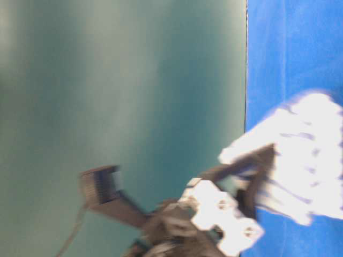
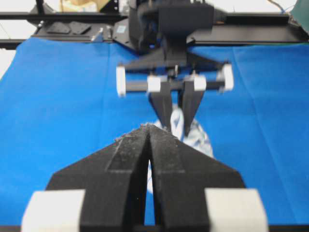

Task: Hand over the towel.
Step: 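Move the left gripper to the striped towel and grasp it, then lift the towel with the left gripper toward the table center, then move the right gripper to the towel and close on it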

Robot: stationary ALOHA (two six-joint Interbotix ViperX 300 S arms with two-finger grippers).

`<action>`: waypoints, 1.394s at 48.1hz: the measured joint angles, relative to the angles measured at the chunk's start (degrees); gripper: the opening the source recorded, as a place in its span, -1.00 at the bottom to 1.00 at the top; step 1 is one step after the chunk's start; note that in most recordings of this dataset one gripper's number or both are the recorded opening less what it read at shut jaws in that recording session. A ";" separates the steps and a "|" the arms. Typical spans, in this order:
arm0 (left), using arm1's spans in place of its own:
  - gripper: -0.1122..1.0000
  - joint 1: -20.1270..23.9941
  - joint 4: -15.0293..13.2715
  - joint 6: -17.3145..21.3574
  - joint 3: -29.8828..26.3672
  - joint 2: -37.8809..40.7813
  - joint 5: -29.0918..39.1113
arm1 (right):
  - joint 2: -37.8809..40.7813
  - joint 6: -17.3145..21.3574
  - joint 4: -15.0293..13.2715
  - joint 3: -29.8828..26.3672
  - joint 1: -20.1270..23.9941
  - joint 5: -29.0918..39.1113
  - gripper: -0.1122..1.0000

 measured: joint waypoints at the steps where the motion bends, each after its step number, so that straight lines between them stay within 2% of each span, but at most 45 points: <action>1: -0.68 0.00 0.00 -0.09 0.00 -0.70 -0.35 | 0.00 -0.09 0.00 0.00 0.00 0.00 -0.80; 21: -0.68 -1.23 0.00 -0.18 0.00 -15.82 -5.10 | 0.00 -0.44 0.00 0.00 -1.23 0.09 -0.80; 30: -0.68 -2.02 0.09 -0.09 2.46 -20.92 -13.10 | 0.00 -0.44 0.00 0.00 -1.49 0.09 -0.80; 35: -0.68 -2.02 0.00 0.00 3.16 -21.71 -15.47 | 0.09 -0.44 0.00 0.00 -1.49 0.09 -0.80; 48: -0.68 -1.93 0.00 0.00 3.25 -21.71 -16.35 | 0.18 0.18 0.00 0.00 -1.49 -0.35 -0.80; 56: -0.68 -1.93 0.00 0.00 3.25 -21.71 -17.49 | 2.55 0.26 0.09 0.00 -1.49 -3.34 -0.77; 58: -0.68 -2.02 0.00 0.00 3.25 -21.71 -17.67 | 3.60 0.35 0.18 -0.26 -1.58 -4.13 -0.65; 67: -0.68 -2.02 0.00 0.00 3.25 -21.71 -18.54 | 11.69 0.35 0.70 -3.87 -1.58 -9.58 0.29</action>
